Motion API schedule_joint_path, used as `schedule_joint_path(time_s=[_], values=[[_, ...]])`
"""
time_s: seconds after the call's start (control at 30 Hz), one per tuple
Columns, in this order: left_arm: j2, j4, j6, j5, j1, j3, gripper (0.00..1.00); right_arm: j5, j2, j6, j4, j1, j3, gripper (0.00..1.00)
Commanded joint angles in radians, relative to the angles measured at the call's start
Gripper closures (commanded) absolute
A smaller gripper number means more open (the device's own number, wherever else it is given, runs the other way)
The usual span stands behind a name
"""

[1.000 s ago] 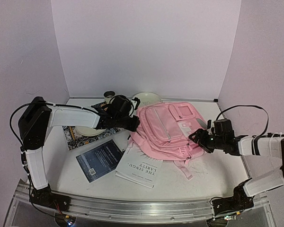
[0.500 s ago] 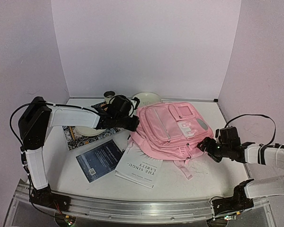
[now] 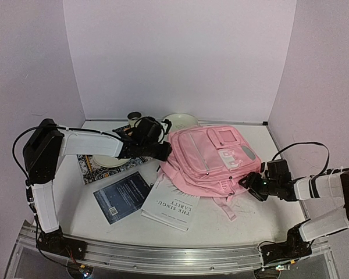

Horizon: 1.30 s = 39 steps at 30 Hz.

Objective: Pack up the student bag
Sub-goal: Grab the student bag from the book, then hold the largest pocket of the student bag.

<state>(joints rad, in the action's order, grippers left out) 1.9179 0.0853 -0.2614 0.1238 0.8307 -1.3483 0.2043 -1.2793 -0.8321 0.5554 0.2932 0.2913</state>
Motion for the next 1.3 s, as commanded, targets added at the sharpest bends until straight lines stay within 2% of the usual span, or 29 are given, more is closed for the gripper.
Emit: schedule_joint_path(time_s=[0.0, 0.17, 0.23, 0.3, 0.43, 0.6, 0.73, 1.03, 1.27], values=[[-0.002, -0.029, 0.008, 0.007, -0.007, -0.049, 0.67, 0.078, 0.033, -0.003, 0.08, -0.001, 0.005, 0.46], [-0.029, -0.012, 0.004, 0.025, -0.007, -0.07, 0.47, 0.102, 0.118, -0.015, 0.058, -0.001, 0.016, 0.82], [-0.045, -0.001, -0.003, 0.028, -0.007, -0.076, 0.38, 0.104, 0.152, -0.019, 0.04, -0.001, 0.019, 0.91], [-0.069, 0.007, -0.011, 0.035, -0.007, -0.075, 0.3, 0.103, 0.195, -0.025, 0.02, -0.001, 0.022, 0.96], [-0.127, 0.031, -0.047, 0.048, -0.006, -0.073, 0.22, 0.092, 0.257, -0.028, -0.022, -0.001, 0.036, 0.97], [-0.188, 0.063, -0.112, 0.088, 0.012, -0.063, 0.21, 0.097, 0.285, -0.041, -0.033, 0.001, 0.05, 1.0], [-0.213, 0.091, -0.143, 0.153, 0.079, -0.061, 0.22, 0.08, 0.32, -0.065, -0.034, 0.012, 0.054, 1.0], [-0.149, 0.094, -0.208, 0.14, 0.275, -0.074, 0.29, -0.03, 0.386, -0.117, -0.043, 0.096, 0.07, 1.0], [-0.104, 0.094, -0.229, 0.114, 0.395, -0.115, 0.41, -0.151, 0.415, -0.167, -0.044, 0.173, 0.091, 1.0]])
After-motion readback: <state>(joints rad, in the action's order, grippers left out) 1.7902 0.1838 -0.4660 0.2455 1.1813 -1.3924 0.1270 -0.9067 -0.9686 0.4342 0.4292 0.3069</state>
